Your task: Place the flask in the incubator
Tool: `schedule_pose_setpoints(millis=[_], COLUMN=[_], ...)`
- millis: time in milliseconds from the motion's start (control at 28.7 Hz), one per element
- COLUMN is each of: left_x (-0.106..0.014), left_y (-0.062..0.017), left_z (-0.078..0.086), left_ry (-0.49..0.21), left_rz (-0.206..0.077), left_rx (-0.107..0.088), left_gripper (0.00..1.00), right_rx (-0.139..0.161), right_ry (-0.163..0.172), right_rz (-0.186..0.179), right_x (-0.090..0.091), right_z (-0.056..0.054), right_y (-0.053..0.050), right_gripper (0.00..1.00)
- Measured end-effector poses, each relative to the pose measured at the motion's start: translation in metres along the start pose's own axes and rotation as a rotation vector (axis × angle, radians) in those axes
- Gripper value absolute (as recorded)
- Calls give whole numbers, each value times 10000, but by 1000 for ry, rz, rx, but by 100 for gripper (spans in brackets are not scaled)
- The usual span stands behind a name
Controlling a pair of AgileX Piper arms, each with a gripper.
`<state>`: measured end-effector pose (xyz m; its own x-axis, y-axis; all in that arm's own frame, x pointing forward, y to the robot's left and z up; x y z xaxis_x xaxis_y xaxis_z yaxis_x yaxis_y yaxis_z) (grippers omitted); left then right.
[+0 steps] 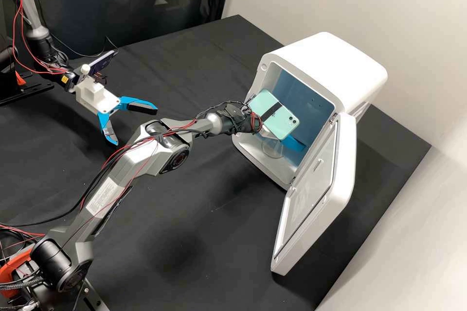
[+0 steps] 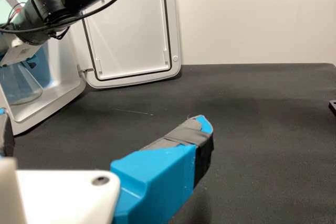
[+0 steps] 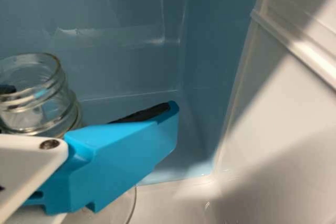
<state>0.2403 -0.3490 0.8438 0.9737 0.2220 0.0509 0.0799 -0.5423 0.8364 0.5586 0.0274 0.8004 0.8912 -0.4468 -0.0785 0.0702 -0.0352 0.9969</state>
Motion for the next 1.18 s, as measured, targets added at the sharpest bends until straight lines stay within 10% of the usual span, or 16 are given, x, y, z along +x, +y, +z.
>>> schedule_pose_setpoints(millis=[557,870,1010,1184], left_x=[0,5,5,5], left_y=[0,-6,-6,-6], left_z=[0,32,32,32], left_ry=[0,-13,-13,-13], left_rz=[0,-2,-2,-2], left_rx=[0,2,3,3], left_gripper=[100,100,100,100], right_rx=[-19,-4,-56,-42], right_ry=[17,48,83,107], right_rz=[16,-48,-67,-75], right_x=[13,3,-74,-167], right_z=[68,340,360,373], right_y=[-60,-275,-302,-301], right_gripper=[100,100,100,100])
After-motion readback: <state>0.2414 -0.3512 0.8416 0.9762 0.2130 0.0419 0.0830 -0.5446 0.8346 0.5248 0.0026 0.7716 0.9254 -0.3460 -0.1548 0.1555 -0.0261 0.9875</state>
